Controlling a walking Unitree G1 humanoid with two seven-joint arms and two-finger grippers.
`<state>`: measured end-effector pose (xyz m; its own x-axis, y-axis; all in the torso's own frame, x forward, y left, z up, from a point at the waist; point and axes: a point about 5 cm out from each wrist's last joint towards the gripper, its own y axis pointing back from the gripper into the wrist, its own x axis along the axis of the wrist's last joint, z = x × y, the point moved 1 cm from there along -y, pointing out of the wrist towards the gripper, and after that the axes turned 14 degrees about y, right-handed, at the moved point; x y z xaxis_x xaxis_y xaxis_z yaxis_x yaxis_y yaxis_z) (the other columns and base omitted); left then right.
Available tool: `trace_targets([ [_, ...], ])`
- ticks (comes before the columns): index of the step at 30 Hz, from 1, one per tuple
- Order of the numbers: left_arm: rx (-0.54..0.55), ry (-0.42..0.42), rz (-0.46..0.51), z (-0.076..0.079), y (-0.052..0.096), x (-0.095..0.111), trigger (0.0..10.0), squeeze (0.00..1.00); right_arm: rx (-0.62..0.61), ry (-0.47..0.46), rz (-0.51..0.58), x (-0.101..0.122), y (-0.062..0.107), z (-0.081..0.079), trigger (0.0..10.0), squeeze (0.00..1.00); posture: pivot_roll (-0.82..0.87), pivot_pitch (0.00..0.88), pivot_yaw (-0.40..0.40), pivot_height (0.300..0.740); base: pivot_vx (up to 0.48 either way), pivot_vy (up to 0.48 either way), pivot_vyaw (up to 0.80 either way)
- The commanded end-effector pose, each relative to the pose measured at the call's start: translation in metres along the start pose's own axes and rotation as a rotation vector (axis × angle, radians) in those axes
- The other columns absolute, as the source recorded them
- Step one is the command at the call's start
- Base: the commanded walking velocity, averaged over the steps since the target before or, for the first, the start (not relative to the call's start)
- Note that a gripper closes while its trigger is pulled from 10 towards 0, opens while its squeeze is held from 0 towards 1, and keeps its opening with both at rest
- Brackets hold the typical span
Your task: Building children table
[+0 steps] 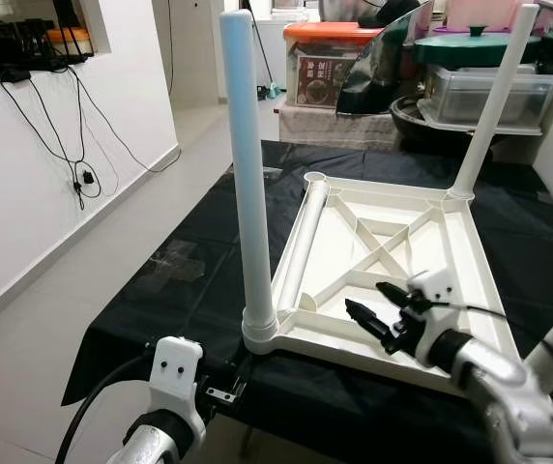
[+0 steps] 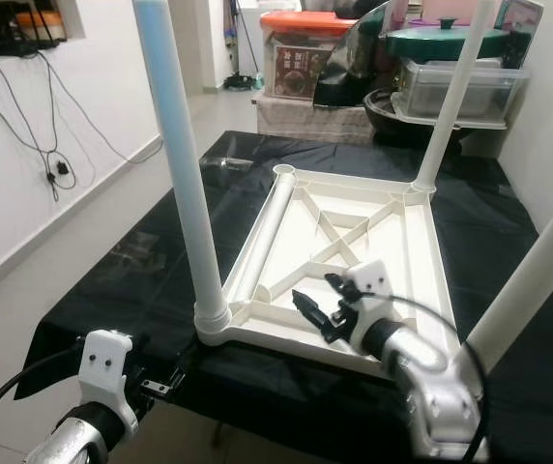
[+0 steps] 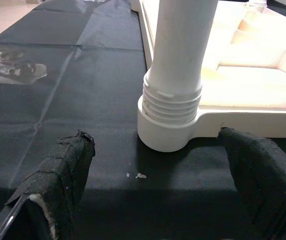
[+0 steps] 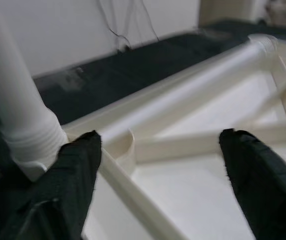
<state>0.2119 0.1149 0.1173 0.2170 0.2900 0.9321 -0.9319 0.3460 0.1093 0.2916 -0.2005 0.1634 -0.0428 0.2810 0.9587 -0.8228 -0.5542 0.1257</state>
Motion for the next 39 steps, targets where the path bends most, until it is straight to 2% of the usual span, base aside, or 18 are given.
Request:
trace_targets([
  [1, 0.010, 0.000, -0.004, -0.001, 0.001, 0.000, 10.0, 0.00, 0.084, -0.032, 0.031, 0.004, -0.003, -0.006, 10.0, 0.00, 0.17, 0.029, -0.017, 0.740, 0.000, 0.000, 0.00],
  [2, 0.010, 0.000, -0.004, -0.001, 0.001, 0.000, 10.0, 0.00, 0.084, -0.032, 0.031, 0.004, -0.003, -0.006, 10.0, 0.00, 0.17, 0.029, -0.017, 0.740, 0.000, 0.000, 0.00],
  [6, 0.007, 0.003, -0.003, 0.001, 0.003, 0.001, 10.0, 0.00, 0.306, -0.039, 0.128, 0.027, -0.010, -0.018, 10.0, 0.00, 0.18, 0.040, -0.019, 0.740, 0.000, 0.000, 0.00],
  [12, 0.006, 0.007, -0.003, 0.002, 0.005, 0.001, 10.0, 0.00, 0.438, -0.033, 0.193, 0.041, -0.020, -0.035, 10.0, 0.00, 0.18, 0.049, -0.020, 0.740, 0.000, 0.000, 0.00],
  [14, 0.006, 0.007, -0.003, 0.002, 0.005, 0.001, 10.0, 0.00, 0.438, -0.033, 0.193, 0.041, -0.020, -0.035, 10.0, 0.00, 0.18, 0.049, -0.020, 0.740, 0.000, 0.000, 0.00],
  [19, 0.001, 0.008, -0.003, 0.004, 0.005, 0.001, 10.0, 0.00, 0.440, -0.022, 0.211, 0.047, -0.040, -0.046, 10.0, 0.00, 0.18, 0.054, -0.021, 0.740, 0.000, 0.000, 0.00],
  [22, 0.001, 0.006, -0.003, 0.004, 0.005, 0.001, 10.0, 0.00, 0.423, -0.025, 0.208, 0.048, -0.049, -0.046, 10.0, 0.00, 0.19, 0.056, -0.025, 0.740, 0.000, 0.000, 0.00],
  [30, -0.005, 0.007, 0.003, 0.005, 0.005, 0.002, 10.0, 0.00, 0.396, -0.001, 0.217, 0.051, -0.058, -0.046, 10.0, 0.00, 0.18, 0.055, -0.027, 0.740, 0.000, 0.000, 0.00],
  [39, -0.050, -0.027, 0.085, 0.015, 0.009, 0.012, 10.0, 0.00, 0.412, 0.022, 0.234, 0.051, -0.069, -0.060, 10.0, 0.00, 0.19, 0.051, -0.033, 0.740, 0.000, 0.000, 0.00],
])
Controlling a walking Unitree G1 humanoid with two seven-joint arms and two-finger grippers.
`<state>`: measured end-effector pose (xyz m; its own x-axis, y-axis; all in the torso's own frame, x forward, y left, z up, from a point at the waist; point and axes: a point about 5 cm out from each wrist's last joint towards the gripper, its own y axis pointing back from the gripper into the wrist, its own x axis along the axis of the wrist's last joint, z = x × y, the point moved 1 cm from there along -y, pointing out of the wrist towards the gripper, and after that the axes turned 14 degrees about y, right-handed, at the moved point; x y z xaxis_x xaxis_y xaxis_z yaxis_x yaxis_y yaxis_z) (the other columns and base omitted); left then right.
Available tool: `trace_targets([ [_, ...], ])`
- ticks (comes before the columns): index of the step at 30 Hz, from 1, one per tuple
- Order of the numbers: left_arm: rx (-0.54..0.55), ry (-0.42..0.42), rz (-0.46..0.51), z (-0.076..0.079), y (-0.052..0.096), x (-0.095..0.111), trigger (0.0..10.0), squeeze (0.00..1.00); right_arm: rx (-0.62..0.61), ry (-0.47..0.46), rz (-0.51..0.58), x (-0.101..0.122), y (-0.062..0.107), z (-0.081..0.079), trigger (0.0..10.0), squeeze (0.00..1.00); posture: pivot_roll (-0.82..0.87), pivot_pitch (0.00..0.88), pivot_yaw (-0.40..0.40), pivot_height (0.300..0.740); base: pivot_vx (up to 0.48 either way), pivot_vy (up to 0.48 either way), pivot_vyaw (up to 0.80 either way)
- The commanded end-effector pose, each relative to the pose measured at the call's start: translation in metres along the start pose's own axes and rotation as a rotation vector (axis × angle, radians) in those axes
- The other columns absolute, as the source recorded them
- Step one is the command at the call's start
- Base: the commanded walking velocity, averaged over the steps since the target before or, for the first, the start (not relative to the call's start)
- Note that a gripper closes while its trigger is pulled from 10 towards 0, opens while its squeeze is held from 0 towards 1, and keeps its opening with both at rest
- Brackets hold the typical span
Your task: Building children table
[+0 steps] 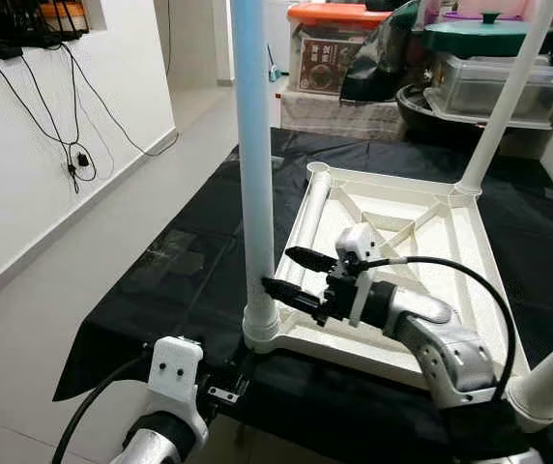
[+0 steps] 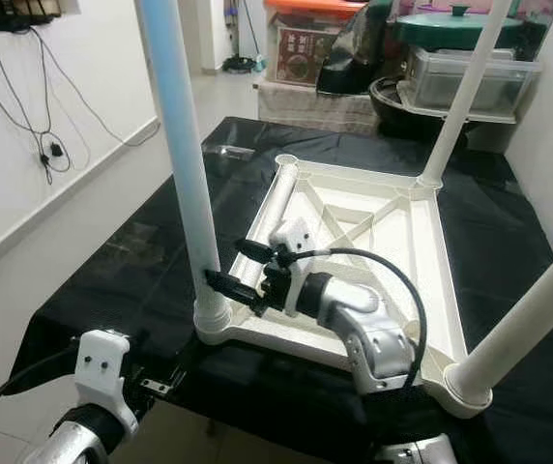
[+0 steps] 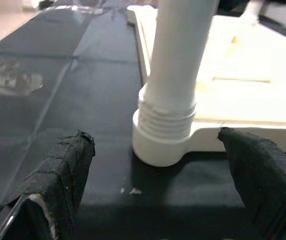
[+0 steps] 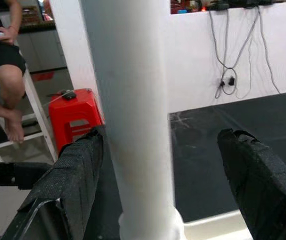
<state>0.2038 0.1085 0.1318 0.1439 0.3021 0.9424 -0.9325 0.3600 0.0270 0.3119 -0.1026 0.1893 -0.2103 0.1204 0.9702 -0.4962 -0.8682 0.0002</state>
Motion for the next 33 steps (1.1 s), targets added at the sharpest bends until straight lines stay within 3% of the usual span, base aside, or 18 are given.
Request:
trace_targets([
  [1, -0.010, -0.012, 0.011, 0.002, 0.002, 0.002, 10.0, 0.00, 0.000, 0.008, -0.002, -0.001, -0.001, 0.000, 10.0, 0.00, 0.19, 0.051, -0.033, 0.740, 0.000, 0.000, 0.00],
  [23, -0.059, -0.058, 0.051, 0.012, 0.005, 0.005, 10.0, 0.00, -0.059, 0.020, -0.004, -0.009, -0.034, -0.014, 10.0, 0.00, 0.19, 0.042, -0.039, 0.740, 0.000, 0.000, 0.00],
  [33, -0.063, -0.066, 0.057, 0.014, 0.004, 0.006, 10.0, 0.00, -0.075, 0.010, -0.001, -0.014, -0.059, -0.021, 10.0, 0.00, 0.19, 0.053, -0.047, 0.740, 0.000, 0.000, 0.00],
])
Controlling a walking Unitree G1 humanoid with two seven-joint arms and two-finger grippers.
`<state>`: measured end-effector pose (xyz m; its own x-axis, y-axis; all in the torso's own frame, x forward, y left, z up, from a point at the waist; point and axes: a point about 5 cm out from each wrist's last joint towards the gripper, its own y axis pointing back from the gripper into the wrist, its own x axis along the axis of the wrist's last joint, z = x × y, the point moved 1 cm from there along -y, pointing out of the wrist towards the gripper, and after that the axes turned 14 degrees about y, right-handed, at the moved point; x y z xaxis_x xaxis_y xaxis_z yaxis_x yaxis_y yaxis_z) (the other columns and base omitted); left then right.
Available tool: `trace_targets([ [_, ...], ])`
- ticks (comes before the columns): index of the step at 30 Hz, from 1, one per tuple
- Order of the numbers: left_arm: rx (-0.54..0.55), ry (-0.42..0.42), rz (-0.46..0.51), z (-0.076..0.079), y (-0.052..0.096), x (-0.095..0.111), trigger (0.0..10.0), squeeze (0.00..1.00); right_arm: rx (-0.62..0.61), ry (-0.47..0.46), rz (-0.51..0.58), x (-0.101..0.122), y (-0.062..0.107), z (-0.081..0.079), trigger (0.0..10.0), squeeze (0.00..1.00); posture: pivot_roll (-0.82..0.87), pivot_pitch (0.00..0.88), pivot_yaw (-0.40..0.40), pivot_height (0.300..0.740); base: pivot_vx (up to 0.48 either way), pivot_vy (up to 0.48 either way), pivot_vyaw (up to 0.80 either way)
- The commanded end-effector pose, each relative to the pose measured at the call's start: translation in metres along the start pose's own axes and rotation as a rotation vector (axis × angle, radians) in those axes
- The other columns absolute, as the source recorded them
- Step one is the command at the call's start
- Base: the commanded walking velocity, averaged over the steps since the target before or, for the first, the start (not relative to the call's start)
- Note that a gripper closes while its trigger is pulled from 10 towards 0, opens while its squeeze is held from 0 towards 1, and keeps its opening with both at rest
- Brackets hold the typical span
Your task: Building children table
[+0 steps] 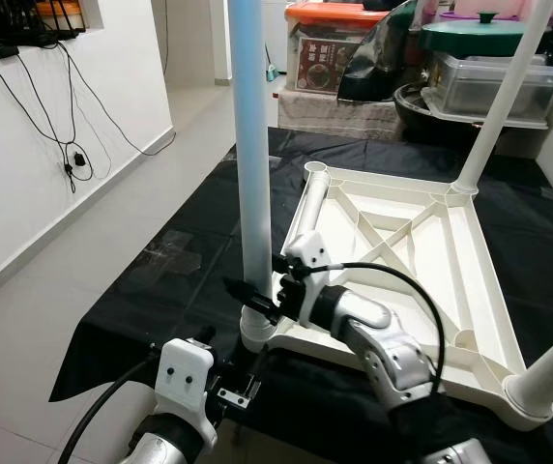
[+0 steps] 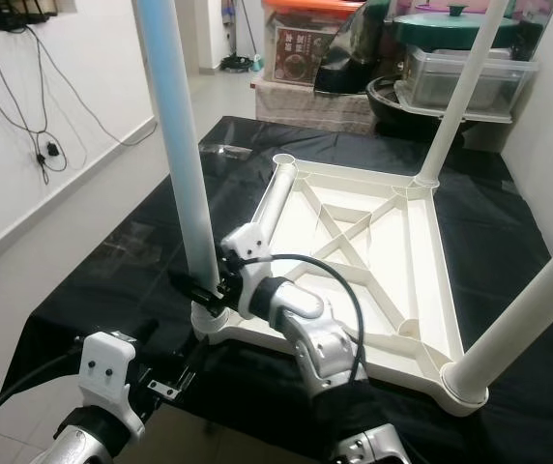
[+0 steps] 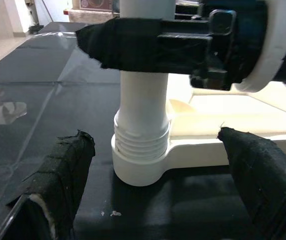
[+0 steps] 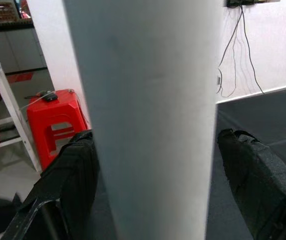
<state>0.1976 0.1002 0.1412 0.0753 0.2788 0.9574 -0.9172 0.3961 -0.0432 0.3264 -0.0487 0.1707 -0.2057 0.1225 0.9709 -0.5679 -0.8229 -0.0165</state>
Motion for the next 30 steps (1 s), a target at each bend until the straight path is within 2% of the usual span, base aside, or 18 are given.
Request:
trace_targets([
  [1, -0.005, -0.016, 0.002, 0.001, 0.001, 0.001, 10.0, 0.00, 0.011, 0.013, 0.004, 0.001, -0.005, -0.003, 10.0, 0.00, 0.19, 0.053, -0.047, 0.740, 0.000, 0.000, 0.00],
  [9, -0.003, -0.017, 0.003, 0.000, -0.001, 0.000, 10.0, 0.00, 0.003, -0.001, 0.007, -0.001, -0.012, -0.008, 10.0, 0.00, 0.19, 0.054, -0.048, 0.740, 0.000, 0.000, 0.00],
  [10, -0.003, -0.018, 0.003, 0.001, -0.001, 0.000, 10.0, 0.00, -0.003, -0.006, 0.008, -0.003, -0.012, -0.008, 0.0, 0.00, 0.19, 0.053, -0.047, 0.740, 0.000, 0.000, 0.00],
  [23, 0.003, -0.019, -0.001, -0.001, -0.002, -0.001, 10.0, 0.00, -0.100, 0.003, -0.015, -0.014, -0.006, -0.001, 0.0, 0.00, 0.19, 0.057, -0.045, 0.740, 0.000, 0.000, 0.00],
  [25, 0.004, -0.019, -0.001, -0.001, -0.002, -0.001, 10.0, 0.00, -0.143, 0.014, -0.038, -0.017, -0.004, 0.003, 0.0, 0.00, 0.19, 0.057, -0.045, 0.740, 0.000, 0.000, 0.00],
  [26, 0.005, -0.019, -0.002, -0.001, -0.002, -0.001, 10.0, 0.00, -0.205, 0.029, -0.081, -0.022, 0.000, 0.009, 0.0, 0.00, 0.19, 0.058, -0.045, 0.740, 0.000, 0.000, 0.00],
  [28, 0.005, -0.019, -0.002, -0.001, -0.002, -0.001, 10.0, 0.00, -0.205, 0.029, -0.081, -0.022, 0.000, 0.009, 0.0, 0.00, 0.19, 0.058, -0.045, 0.740, 0.000, 0.000, 0.00],
  [29, 0.005, -0.019, -0.002, -0.002, -0.002, -0.001, 10.0, 0.00, -0.281, 0.044, -0.122, -0.027, 0.006, 0.016, 0.0, 0.00, 0.19, 0.059, -0.044, 0.740, 0.000, 0.000, 0.00],
  [30, 0.005, -0.019, -0.002, -0.002, -0.002, -0.001, 10.0, 0.00, -0.281, 0.044, -0.122, -0.027, 0.006, 0.016, 0.0, 0.00, 0.19, 0.059, -0.044, 0.740, 0.000, 0.000, 0.00],
])
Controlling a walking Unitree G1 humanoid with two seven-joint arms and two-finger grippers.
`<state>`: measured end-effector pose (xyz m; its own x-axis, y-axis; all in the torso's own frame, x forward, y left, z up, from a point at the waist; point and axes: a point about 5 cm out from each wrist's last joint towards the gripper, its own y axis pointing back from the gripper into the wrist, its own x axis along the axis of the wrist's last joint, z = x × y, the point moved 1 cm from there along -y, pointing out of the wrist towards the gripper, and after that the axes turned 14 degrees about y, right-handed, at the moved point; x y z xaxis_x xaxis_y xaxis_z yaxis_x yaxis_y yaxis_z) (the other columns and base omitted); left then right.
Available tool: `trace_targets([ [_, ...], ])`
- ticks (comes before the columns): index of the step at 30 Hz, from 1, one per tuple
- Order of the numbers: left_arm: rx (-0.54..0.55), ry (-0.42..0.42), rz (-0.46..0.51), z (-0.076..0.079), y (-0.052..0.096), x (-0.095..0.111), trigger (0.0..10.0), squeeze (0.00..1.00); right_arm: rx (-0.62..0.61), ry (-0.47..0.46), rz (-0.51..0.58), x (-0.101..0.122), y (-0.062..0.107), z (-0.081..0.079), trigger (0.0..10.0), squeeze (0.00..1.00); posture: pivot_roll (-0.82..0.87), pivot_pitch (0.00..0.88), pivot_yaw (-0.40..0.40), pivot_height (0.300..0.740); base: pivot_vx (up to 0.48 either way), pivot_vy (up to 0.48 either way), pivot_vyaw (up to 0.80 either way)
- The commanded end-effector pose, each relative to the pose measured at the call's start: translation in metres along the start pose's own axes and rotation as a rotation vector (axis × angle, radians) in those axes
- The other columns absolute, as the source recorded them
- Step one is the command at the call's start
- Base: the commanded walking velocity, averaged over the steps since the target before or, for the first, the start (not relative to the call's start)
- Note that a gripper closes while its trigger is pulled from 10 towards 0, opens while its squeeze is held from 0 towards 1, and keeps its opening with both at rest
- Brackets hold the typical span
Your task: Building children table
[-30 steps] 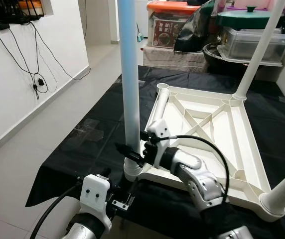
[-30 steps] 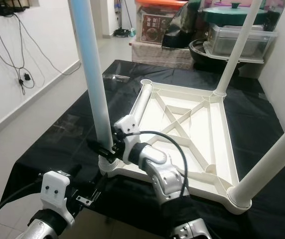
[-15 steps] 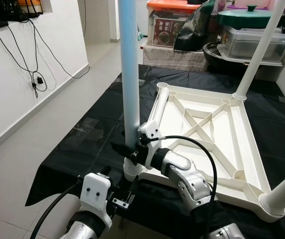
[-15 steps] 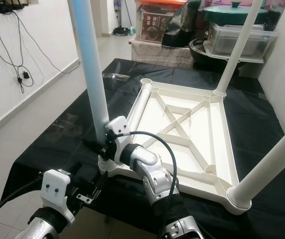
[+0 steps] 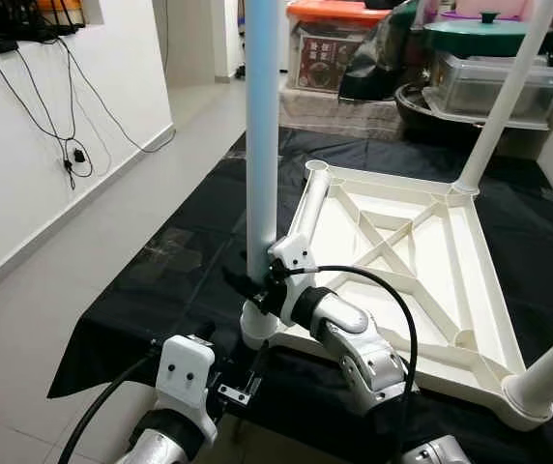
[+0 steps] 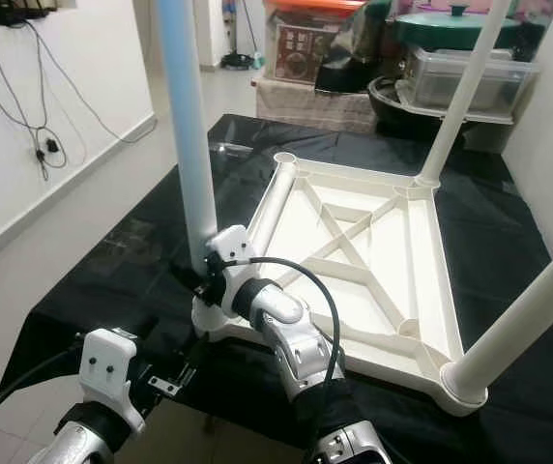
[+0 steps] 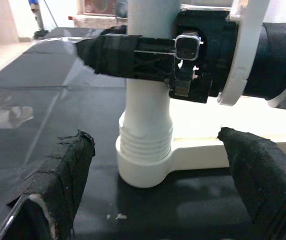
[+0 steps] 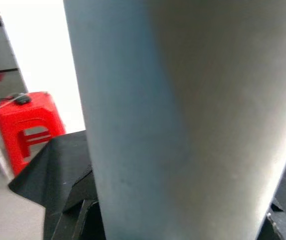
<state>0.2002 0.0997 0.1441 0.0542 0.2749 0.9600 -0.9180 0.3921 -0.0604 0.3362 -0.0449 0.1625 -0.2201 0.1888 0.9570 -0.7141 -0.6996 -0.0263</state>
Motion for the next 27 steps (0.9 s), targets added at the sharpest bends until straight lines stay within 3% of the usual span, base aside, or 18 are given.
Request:
trace_targets([
  [1, 0.006, -0.007, -0.021, -0.002, 0.001, -0.004, 10.0, 0.00, -0.223, 0.014, -0.153, -0.027, 0.017, 0.027, 0.0, 0.00, 0.18, 0.059, -0.042, 0.740, 0.000, 0.000, 0.00],
  [2, 0.005, -0.008, -0.021, -0.002, 0.001, -0.004, 10.0, 0.00, -0.365, 0.029, -0.220, -0.034, 0.024, 0.041, 0.0, 0.00, 0.18, 0.058, -0.039, 0.740, 0.000, 0.000, 0.00],
  [5, 0.005, -0.009, -0.022, -0.003, 0.001, -0.004, 10.0, 0.00, -0.457, 0.038, -0.260, -0.038, 0.030, 0.049, 0.0, 0.00, 0.18, 0.057, -0.039, 0.740, 0.000, 0.000, 0.00],
  [6, 0.003, -0.011, -0.022, -0.003, 0.000, -0.004, 10.0, 0.00, -0.675, 0.006, -0.330, -0.042, 0.044, 0.063, 0.0, 0.00, 0.19, 0.056, -0.039, 0.740, 0.000, 0.000, 0.00],
  [7, 0.003, -0.011, -0.022, -0.003, 0.000, -0.004, 10.0, 0.00, -0.675, 0.006, -0.330, -0.042, 0.044, 0.063, 0.0, 0.00, 0.19, 0.056, -0.039, 0.740, 0.000, 0.000, 0.00],
  [12, 0.002, -0.013, -0.023, -0.003, 0.000, -0.004, 10.0, 0.00, -0.952, -0.052, -0.401, -0.040, 0.064, 0.065, 0.0, 0.00, 0.18, 0.057, -0.039, 0.740, 0.000, 0.000, 0.00],
  [16, 0.001, -0.014, -0.024, -0.003, 0.000, -0.004, 10.0, 0.00, -1.051, -0.126, -0.450, -0.039, 0.070, 0.055, 0.0, 0.00, 0.19, 0.054, -0.040, 0.740, 0.000, 0.000, 0.00],
  [23, 0.000, -0.015, -0.027, -0.002, 0.000, -0.005, 10.0, 0.00, -1.062, -0.180, -0.479, -0.035, 0.061, 0.040, 0.0, 0.00, 0.18, 0.048, -0.041, 0.740, 0.000, 0.000, 0.00],
  [24, 0.000, -0.015, -0.028, -0.002, -0.001, -0.005, 10.0, 0.00, -1.040, -0.175, -0.474, -0.033, 0.058, 0.038, 0.7, 0.00, 0.18, 0.047, -0.042, 0.740, 0.000, 0.000, 0.00],
  [25, 0.000, -0.015, -0.028, -0.002, -0.001, -0.005, 10.0, 0.00, -1.023, -0.171, -0.469, -0.032, 0.055, 0.037, 10.0, 0.00, 0.18, 0.047, -0.042, 0.740, 0.000, 0.000, 0.00],
  [27, -0.001, -0.015, -0.029, -0.002, -0.001, -0.006, 10.0, 0.00, -1.000, -0.156, -0.448, -0.030, 0.053, 0.037, 10.0, 0.00, 0.18, 0.043, -0.041, 0.740, 0.000, 0.000, 0.00],
])
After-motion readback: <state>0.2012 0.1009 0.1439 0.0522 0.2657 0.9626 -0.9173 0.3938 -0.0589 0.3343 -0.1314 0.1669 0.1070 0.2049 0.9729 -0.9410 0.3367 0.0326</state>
